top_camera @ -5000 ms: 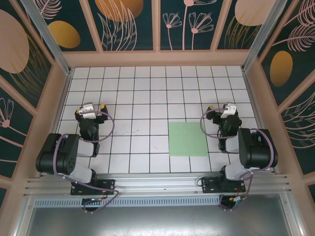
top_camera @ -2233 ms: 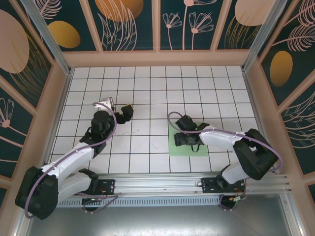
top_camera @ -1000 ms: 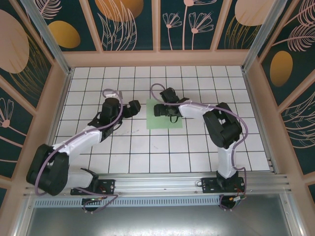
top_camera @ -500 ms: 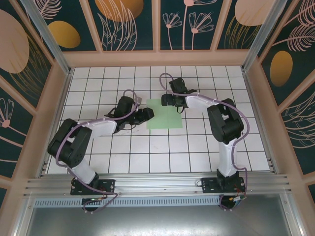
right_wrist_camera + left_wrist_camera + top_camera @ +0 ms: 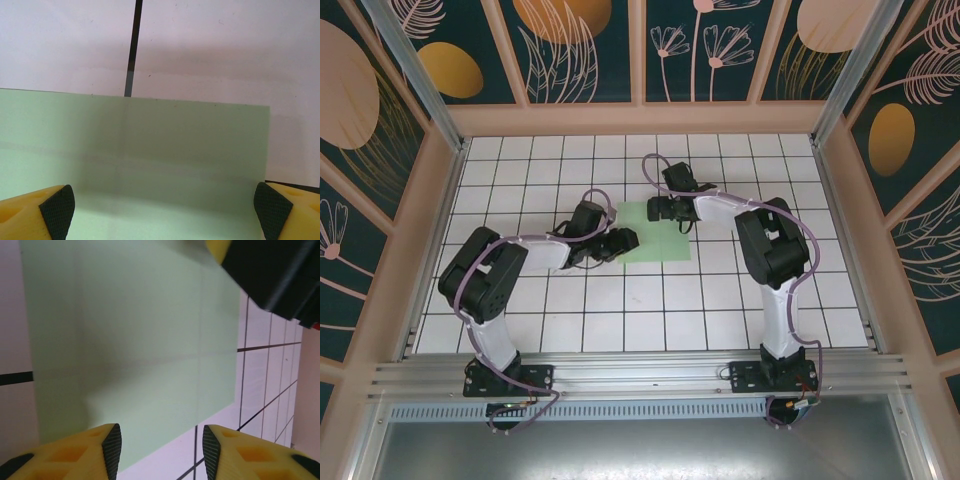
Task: Fold a paper plane with a square sheet of paper (fold left side to right side)
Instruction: Pick up the square sheet of paper from the center of the table.
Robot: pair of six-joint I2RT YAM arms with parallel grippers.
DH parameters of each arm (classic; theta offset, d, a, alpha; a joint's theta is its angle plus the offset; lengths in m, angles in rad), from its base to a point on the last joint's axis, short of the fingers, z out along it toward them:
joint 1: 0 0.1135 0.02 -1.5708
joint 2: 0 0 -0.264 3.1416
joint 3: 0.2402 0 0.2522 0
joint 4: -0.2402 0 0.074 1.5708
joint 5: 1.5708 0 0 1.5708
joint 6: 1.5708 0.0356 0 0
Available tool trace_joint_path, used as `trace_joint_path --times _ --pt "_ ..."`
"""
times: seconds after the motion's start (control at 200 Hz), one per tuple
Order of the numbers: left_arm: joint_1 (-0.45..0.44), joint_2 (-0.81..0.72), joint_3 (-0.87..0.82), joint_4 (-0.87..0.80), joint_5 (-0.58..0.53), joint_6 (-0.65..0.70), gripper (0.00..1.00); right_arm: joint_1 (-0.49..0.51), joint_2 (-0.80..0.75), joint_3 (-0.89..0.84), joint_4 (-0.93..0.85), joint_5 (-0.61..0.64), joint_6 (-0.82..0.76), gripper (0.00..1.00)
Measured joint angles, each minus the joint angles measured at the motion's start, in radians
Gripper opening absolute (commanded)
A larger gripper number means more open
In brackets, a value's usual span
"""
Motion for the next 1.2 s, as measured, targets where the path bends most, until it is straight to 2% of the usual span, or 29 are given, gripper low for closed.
trace_joint_path --times 0.34,0.771,0.946,1.201 --pt "-0.008 0.031 0.011 -0.010 -0.022 0.000 0.38 0.029 -0.001 -0.004 -0.012 -0.030 0.001 0.95" --pt "-0.011 0.032 0.011 -0.009 -0.037 0.000 0.40 0.069 -0.053 -0.067 -0.021 -0.095 0.002 0.92" --pt "-0.011 0.029 0.011 -0.010 -0.046 0.001 0.40 0.043 -0.083 -0.106 -0.013 -0.120 -0.002 0.91" --pt "-0.013 0.029 0.011 -0.010 -0.052 0.001 0.39 -0.082 -0.164 -0.176 0.032 -0.256 -0.019 0.92"
